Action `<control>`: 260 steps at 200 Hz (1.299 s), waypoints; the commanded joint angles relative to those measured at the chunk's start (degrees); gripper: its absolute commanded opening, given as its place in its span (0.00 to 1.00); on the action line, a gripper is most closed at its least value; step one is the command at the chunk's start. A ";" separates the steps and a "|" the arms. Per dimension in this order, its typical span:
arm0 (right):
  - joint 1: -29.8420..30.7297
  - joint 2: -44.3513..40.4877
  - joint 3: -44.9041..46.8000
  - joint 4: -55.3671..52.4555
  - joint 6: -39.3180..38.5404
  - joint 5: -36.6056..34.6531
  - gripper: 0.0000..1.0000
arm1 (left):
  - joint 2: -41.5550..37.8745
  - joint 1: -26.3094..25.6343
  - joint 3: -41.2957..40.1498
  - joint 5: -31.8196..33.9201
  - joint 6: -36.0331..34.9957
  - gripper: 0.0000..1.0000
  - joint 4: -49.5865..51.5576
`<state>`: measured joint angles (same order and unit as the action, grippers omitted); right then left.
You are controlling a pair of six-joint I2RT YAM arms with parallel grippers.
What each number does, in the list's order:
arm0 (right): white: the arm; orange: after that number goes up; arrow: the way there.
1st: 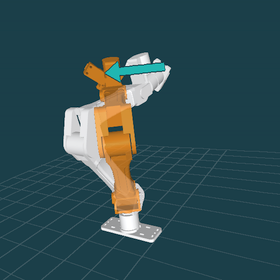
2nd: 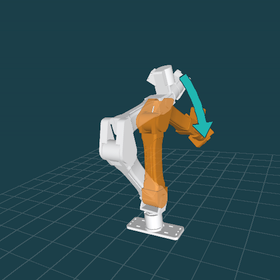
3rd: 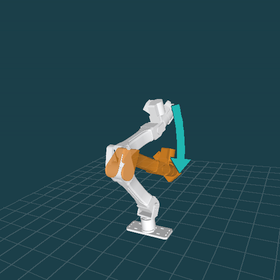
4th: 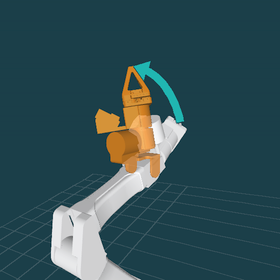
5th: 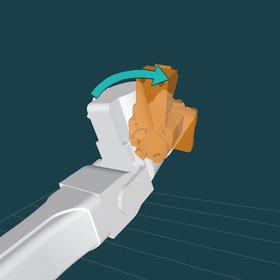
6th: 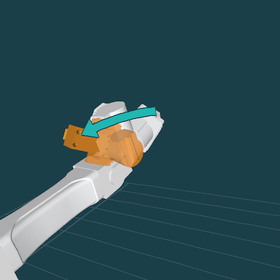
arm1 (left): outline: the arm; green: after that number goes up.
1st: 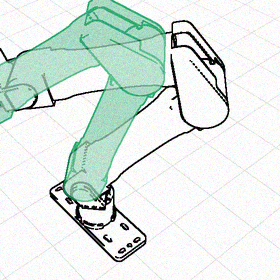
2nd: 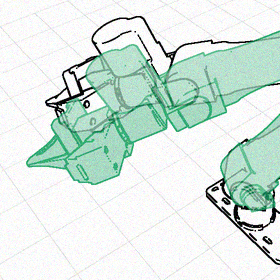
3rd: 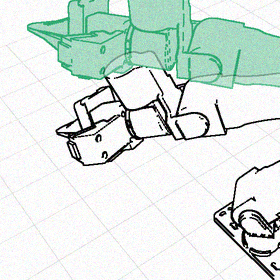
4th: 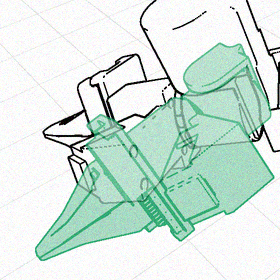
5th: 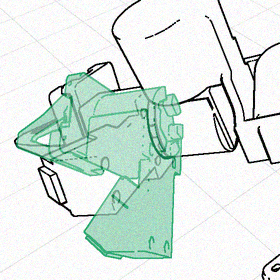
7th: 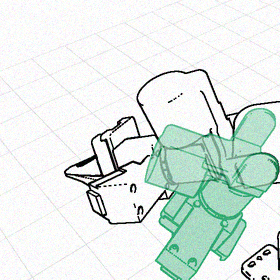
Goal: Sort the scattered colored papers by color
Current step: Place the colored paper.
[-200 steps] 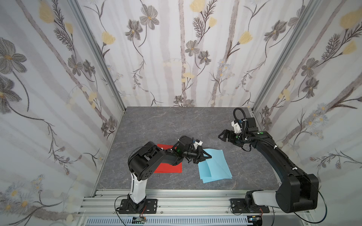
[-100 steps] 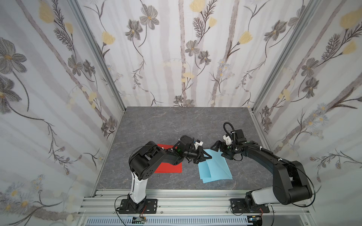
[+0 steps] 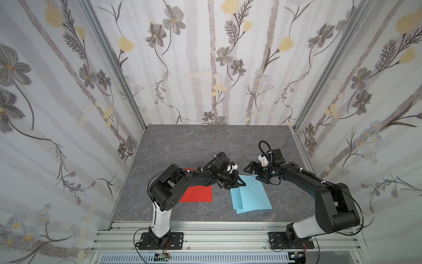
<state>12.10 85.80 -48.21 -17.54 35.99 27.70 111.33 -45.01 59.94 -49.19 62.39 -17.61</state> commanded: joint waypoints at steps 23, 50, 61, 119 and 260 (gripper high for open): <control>0.12 1.11 -0.16 1.07 -0.17 0.93 1.00 | 1.17 0.06 1.40 -0.21 -2.05 0.00 2.55; 0.21 1.05 0.35 0.95 -0.63 0.56 1.00 | 1.28 0.01 1.97 0.52 -3.04 0.00 4.11; 0.21 1.03 0.28 0.89 -0.82 0.47 1.00 | 1.16 0.01 2.70 1.73 -4.37 0.00 6.53; 0.21 1.39 -0.44 0.75 -1.00 0.86 1.00 | 1.82 0.10 6.54 4.92 -9.39 0.00 16.05; 0.25 3.93 1.27 0.83 -3.42 -0.38 1.00 | 4.70 0.92 13.23 8.41 -16.86 0.00 29.11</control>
<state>12.32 89.25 -46.87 -17.54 32.99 27.66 115.50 -44.29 72.16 -41.67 46.92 9.82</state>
